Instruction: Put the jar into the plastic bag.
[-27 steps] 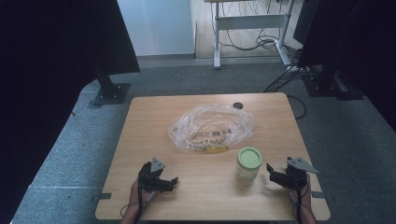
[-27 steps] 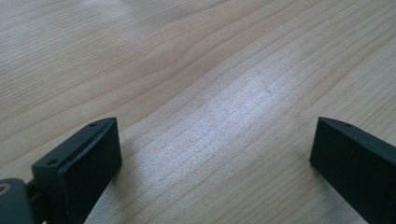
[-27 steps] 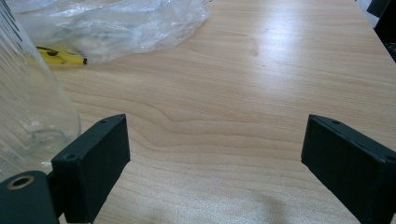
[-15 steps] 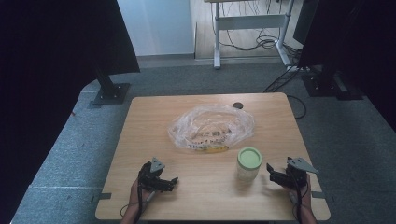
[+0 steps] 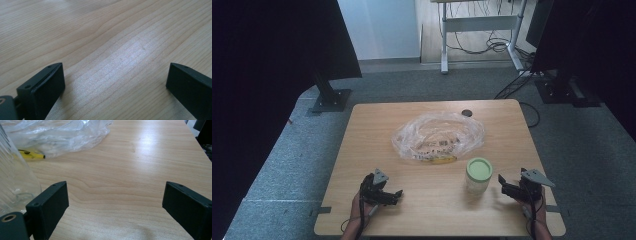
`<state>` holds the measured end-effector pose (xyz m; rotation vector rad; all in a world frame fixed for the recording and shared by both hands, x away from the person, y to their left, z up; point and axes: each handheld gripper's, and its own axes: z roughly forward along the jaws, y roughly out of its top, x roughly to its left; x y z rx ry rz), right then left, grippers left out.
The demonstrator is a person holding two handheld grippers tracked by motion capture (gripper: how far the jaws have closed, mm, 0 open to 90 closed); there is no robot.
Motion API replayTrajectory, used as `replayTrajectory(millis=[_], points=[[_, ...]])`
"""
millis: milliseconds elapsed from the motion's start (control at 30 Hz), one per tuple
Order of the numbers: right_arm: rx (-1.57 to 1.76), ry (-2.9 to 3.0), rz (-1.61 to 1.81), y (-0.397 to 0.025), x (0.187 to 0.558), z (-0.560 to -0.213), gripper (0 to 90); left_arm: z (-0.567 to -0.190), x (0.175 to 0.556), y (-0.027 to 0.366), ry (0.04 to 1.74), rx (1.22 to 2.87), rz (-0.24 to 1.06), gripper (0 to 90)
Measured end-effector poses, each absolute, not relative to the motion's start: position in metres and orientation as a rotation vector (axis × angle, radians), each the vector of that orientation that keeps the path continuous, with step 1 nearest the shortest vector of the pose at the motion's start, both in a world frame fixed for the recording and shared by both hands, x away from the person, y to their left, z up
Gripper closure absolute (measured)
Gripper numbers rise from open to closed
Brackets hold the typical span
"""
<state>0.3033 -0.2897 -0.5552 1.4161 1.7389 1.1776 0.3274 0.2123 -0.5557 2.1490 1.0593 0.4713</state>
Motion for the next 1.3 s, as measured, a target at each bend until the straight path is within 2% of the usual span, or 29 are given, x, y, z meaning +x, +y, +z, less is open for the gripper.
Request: replayTrajectory(millis=[300, 1300], points=[[1.441, 1.718, 1.181, -0.291, 0.300, -0.555, 3.2, -0.556, 0.328, 0.212, 1.059, 2.149, 0.470, 1.6], [1.342, 1.751, 1.328, -0.276, 0.280, -0.525, 1.4, -0.556, 0.328, 0.212, 1.056, 2.151, 0.471, 1.6]])
